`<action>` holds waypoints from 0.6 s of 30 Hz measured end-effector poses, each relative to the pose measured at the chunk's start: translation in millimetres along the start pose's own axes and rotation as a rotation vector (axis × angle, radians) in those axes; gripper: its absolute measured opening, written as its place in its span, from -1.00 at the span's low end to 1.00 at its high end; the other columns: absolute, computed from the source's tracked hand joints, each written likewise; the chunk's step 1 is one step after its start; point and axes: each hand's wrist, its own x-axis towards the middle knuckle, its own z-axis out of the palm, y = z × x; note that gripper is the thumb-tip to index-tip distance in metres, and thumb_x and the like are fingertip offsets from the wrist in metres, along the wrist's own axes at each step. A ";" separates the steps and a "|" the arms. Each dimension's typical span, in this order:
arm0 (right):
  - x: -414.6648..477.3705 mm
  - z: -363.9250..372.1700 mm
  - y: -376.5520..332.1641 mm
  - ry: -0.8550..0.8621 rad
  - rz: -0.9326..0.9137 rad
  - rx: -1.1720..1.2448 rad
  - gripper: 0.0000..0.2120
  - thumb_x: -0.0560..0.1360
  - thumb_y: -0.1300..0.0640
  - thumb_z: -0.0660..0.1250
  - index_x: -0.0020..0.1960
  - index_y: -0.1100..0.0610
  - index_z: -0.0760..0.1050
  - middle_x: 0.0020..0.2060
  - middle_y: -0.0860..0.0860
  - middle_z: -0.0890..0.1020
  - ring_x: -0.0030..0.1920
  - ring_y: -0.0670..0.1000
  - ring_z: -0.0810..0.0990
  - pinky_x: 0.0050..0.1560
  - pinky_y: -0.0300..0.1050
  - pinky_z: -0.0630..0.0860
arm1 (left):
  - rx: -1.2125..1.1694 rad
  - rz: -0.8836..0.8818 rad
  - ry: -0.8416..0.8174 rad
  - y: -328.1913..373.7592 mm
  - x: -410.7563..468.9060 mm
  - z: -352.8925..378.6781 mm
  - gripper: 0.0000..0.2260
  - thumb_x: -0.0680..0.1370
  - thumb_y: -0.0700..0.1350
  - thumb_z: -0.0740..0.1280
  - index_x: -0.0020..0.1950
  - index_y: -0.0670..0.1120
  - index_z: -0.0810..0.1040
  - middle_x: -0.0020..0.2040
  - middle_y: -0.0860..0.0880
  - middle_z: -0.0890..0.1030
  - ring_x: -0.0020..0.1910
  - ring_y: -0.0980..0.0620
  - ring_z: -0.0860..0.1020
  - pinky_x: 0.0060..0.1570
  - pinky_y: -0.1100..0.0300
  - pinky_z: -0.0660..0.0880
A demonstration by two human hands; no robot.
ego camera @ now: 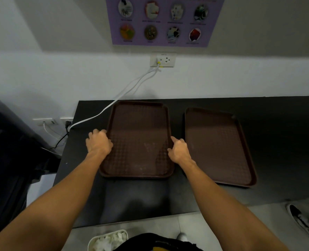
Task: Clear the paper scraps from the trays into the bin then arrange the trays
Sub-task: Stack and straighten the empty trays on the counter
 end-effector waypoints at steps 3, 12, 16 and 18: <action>2.6 -8.7 12.5 0.033 0.009 0.140 -0.43 0.59 0.05 0.42 0.55 0.07 0.36 0.28 0.13 0.48 0.26 0.13 0.53 0.33 -0.04 0.49 | -0.072 0.074 0.037 28.0 -8.0 4.7 -0.59 0.57 -0.02 0.37 0.42 -0.04 0.51 0.34 -0.18 0.50 0.33 -0.22 0.43 0.32 -0.13 0.40; 3.9 -75.9 94.3 0.182 0.103 0.516 -0.60 0.55 0.04 0.47 0.37 0.03 0.52 0.00 0.00 0.65 0.06 -0.02 0.62 0.07 -0.19 0.46 | -0.554 0.198 -0.086 179.0 -51.8 20.5 -0.84 0.56 -0.06 0.39 0.13 0.05 0.64 -0.19 0.18 0.62 0.01 0.04 0.65 0.13 0.13 0.59; 8.0 -110.9 137.2 0.225 0.116 0.497 -0.59 0.55 0.04 0.48 0.36 0.02 0.52 -0.01 -0.03 0.64 0.02 -0.05 0.59 0.08 -0.17 0.46 | -0.646 0.206 -0.193 239.8 -69.9 40.7 -0.75 0.60 -0.06 0.39 0.27 -0.03 0.61 -0.07 0.09 0.65 -0.04 0.08 0.64 0.03 0.23 0.56; 11.6 -124.2 160.0 0.242 0.134 0.459 -0.57 0.53 0.02 0.49 0.37 0.01 0.51 0.01 -0.05 0.61 0.08 -0.03 0.58 0.16 -0.11 0.50 | -0.657 0.193 -0.239 263.8 -78.7 51.8 -0.69 0.60 -0.05 0.39 0.34 -0.05 0.57 0.05 0.03 0.65 0.04 0.05 0.62 0.05 0.23 0.53</action>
